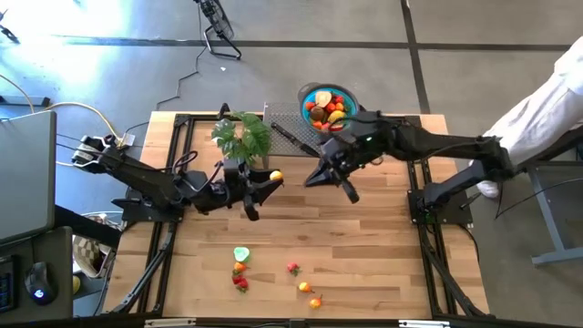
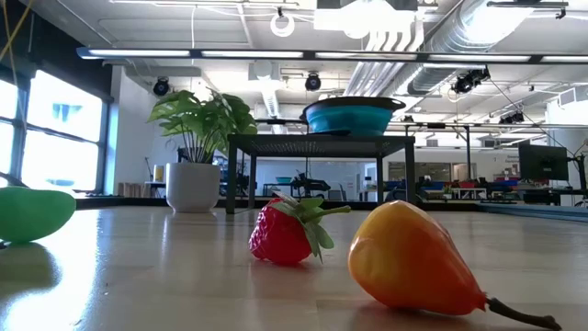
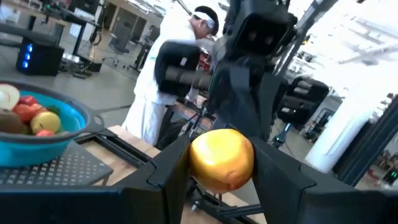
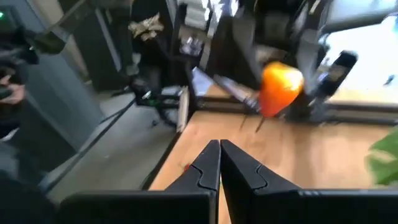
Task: Pick & Place Fruit
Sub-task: Put the yellow pear in the blue bowl on the shelf
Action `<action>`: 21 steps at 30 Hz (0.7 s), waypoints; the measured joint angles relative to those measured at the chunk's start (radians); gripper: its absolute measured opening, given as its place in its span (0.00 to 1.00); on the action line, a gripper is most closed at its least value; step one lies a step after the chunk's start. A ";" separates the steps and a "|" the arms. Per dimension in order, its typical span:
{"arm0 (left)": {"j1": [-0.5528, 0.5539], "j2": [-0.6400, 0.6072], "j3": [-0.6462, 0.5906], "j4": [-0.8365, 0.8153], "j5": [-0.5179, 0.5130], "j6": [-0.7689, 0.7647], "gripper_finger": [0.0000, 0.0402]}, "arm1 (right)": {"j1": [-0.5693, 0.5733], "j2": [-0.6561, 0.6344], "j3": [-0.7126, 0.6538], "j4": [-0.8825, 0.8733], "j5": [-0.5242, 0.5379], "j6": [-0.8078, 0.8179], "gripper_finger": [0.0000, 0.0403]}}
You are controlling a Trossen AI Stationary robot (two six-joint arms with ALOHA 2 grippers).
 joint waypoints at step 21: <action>0.000 0.025 0.000 0.071 0.039 0.045 0.38 | -0.011 0.110 0.000 0.128 -0.194 0.164 0.01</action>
